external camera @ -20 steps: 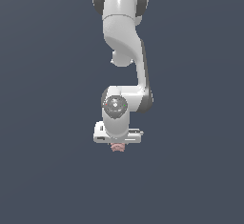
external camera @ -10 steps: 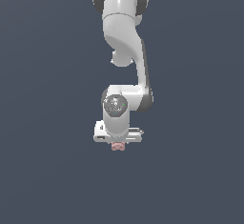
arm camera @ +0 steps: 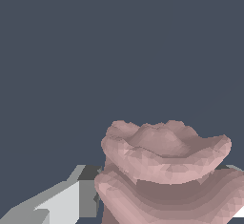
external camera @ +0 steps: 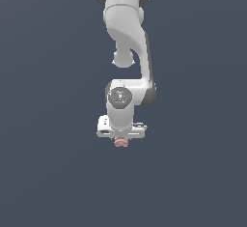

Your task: Pick up the object and move it to a goal position.

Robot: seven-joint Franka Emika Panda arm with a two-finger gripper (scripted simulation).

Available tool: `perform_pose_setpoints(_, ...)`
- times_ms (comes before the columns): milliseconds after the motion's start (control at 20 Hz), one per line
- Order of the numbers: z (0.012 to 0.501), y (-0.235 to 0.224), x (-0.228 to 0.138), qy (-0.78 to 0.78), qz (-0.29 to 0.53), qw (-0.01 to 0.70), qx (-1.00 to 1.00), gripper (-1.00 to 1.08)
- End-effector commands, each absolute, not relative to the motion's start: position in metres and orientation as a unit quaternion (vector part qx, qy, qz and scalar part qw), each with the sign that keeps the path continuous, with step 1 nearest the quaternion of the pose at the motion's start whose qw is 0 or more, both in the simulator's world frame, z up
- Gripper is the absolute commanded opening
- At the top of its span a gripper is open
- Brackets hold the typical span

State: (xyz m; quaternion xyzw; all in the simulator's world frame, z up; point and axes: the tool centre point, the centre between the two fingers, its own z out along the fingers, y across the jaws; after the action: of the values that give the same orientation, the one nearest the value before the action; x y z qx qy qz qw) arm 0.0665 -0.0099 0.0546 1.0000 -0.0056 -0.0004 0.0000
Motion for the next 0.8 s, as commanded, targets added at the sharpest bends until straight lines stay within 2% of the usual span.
perform_pose_setpoints(0, 0.061, -0.006, 0.057, -0.006, 0.0, 0.0, 1.0, -1.0)
perform_pose_setpoints(750, 0.109, 0.022, -0.021, -0.006, 0.0, 0.0, 1.0, -1.0)
